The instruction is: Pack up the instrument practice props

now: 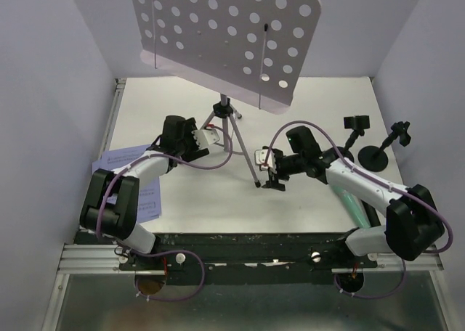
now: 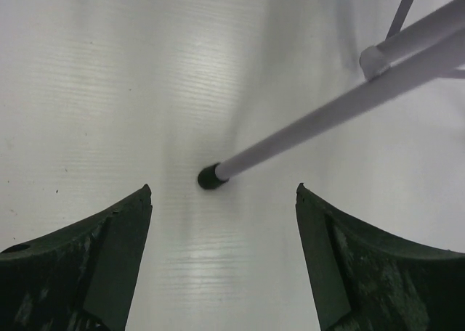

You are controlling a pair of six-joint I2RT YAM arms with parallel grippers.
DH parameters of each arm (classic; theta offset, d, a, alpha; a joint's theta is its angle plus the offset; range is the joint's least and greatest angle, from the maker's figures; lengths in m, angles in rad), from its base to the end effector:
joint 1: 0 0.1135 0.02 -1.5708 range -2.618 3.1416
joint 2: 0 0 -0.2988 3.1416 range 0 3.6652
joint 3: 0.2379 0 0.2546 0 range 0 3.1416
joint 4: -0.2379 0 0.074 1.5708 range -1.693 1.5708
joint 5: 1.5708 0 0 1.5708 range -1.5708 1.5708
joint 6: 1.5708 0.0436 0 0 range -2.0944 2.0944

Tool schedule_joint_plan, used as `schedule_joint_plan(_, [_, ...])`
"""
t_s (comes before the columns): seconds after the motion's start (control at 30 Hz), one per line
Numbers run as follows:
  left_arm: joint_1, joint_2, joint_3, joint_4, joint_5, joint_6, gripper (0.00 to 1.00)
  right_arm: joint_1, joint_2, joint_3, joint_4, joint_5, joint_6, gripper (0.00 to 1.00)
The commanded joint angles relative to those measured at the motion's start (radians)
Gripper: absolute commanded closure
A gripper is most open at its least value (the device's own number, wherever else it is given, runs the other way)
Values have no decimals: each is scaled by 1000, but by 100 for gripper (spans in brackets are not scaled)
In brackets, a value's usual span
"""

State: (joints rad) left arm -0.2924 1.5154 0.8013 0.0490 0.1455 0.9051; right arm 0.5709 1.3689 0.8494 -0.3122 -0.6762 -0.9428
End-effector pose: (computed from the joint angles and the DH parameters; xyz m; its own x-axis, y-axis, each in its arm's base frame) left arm 0.3064 -0.0988 0.2228 -0.0547 0.8291 -0.5563 0.7084 0.4249 0.5636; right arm 0.2187 0.1729 0.2557 0.2627 -0.5814 -0.7701 -0.9593 -0.0714 -0.2733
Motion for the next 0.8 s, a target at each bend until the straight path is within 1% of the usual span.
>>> schedule_joint_plan(0.0, [58,-13,29,6,-29,44,5,-29,-17,25,-39,52,-18,13])
schedule_joint_plan(0.1, [61,-87,-36,-6,14,60,2,-106,-13,80,-38,18,67,14])
schedule_joint_plan(0.2, [58,-171,-69,-47,45,49,1,-176,27,155,-7,-22,154,14])
schedule_joint_plan(0.3, [59,-276,-86,-118,92,15,1,-220,106,259,27,-63,161,14])
schedule_joint_plan(0.43, [47,-372,-88,-159,193,-14,1,-220,281,445,82,-140,150,14])
schedule_joint_plan(0.6, [13,-386,-16,-236,174,-81,4,-195,496,713,93,-247,210,18])
schedule_joint_plan(0.77, [9,-415,33,-320,166,-147,5,-149,622,858,134,-289,252,18])
